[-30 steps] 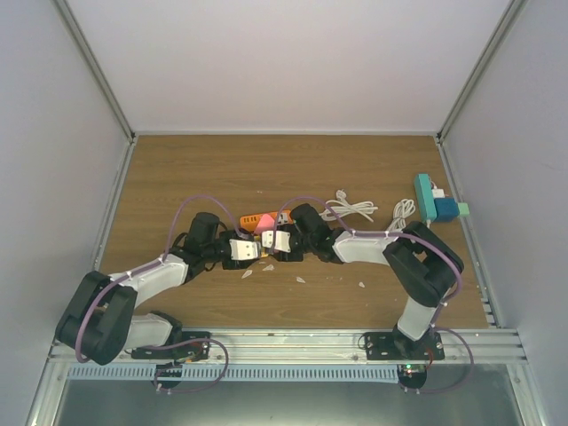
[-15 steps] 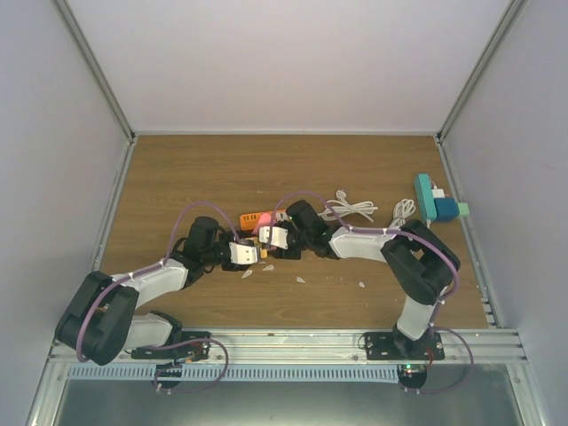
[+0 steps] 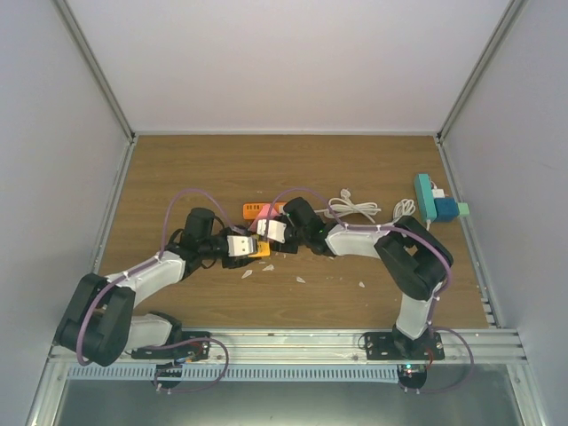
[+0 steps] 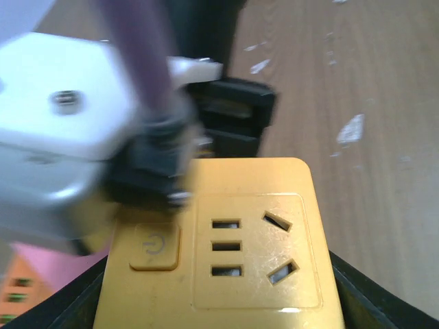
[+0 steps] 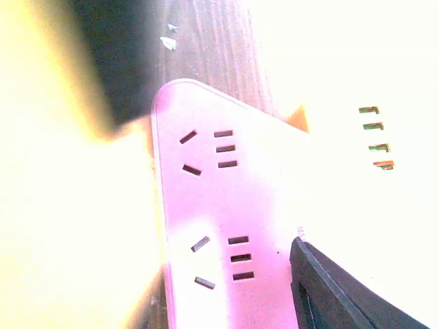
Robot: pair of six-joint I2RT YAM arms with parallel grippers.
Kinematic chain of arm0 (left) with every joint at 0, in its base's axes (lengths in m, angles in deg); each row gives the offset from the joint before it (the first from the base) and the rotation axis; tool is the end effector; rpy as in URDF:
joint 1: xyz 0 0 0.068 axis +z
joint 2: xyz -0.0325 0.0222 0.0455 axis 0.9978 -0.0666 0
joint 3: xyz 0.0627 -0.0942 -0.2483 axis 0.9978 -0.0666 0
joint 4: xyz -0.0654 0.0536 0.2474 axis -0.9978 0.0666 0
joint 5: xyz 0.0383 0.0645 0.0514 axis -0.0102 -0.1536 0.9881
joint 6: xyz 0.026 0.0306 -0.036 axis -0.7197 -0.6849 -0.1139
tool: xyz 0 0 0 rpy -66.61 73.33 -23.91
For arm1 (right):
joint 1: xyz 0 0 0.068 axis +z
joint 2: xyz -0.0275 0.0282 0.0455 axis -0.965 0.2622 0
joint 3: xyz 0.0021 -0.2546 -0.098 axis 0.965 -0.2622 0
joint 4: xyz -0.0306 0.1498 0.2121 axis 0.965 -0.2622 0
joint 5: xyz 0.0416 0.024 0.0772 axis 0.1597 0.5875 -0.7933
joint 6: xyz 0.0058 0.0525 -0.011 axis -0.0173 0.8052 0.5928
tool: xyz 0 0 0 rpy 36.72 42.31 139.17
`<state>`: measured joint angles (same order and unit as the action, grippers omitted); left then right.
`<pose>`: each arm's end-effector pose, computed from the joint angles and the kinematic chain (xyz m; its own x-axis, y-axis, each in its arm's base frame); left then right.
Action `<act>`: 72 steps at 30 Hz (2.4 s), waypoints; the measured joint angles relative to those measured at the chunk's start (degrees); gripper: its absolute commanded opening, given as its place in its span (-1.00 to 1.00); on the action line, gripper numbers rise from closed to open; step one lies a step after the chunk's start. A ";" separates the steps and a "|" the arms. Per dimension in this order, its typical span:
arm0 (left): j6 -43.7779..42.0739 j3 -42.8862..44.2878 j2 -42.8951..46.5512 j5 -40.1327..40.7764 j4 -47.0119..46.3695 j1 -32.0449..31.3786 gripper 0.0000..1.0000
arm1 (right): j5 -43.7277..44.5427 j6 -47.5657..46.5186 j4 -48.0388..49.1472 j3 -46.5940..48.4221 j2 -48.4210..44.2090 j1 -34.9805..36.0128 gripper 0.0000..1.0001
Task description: Pull the plug off the socket
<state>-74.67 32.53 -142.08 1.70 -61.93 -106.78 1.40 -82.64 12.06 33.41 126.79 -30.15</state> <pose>0.2106 -0.1039 0.1722 0.2449 0.5589 -0.7922 0.9132 0.1416 0.3822 0.2584 0.2657 0.1443 0.1229 -0.7525 -0.6470 -0.9251 0.1491 -0.3491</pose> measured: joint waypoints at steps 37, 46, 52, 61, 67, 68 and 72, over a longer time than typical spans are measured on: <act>-20.39 34.47 -13.99 10.45 44.57 21.77 -0.46 | -8.37 4.17 -13.00 4.81 -6.51 -0.70 0.63; -23.69 46.10 -23.39 27.12 54.90 23.06 -0.39 | -11.15 4.17 -15.15 3.30 -12.98 -4.11 0.72; -24.39 53.07 -29.16 35.74 58.84 23.45 -0.34 | -13.00 3.69 -16.92 0.35 -16.13 -7.10 0.76; -25.18 57.13 -35.95 45.48 60.11 23.50 -0.31 | -15.39 3.15 -19.12 -0.98 -17.25 -8.35 0.78; -25.97 57.16 -37.88 48.94 60.00 23.47 -0.23 | -15.61 3.04 -19.15 -1.38 -17.25 -8.35 0.78; -26.10 57.18 -38.03 49.40 59.98 23.45 -0.21 | -15.61 3.04 -19.17 -1.42 -17.25 -8.35 0.78; -26.49 57.64 -38.88 51.10 59.60 23.04 -0.18 | -15.69 2.95 -19.17 -1.42 -17.25 -8.35 0.78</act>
<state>-101.16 90.17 -180.96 52.80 -2.33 -83.75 -14.29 -79.69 -7.11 31.99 109.55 -38.50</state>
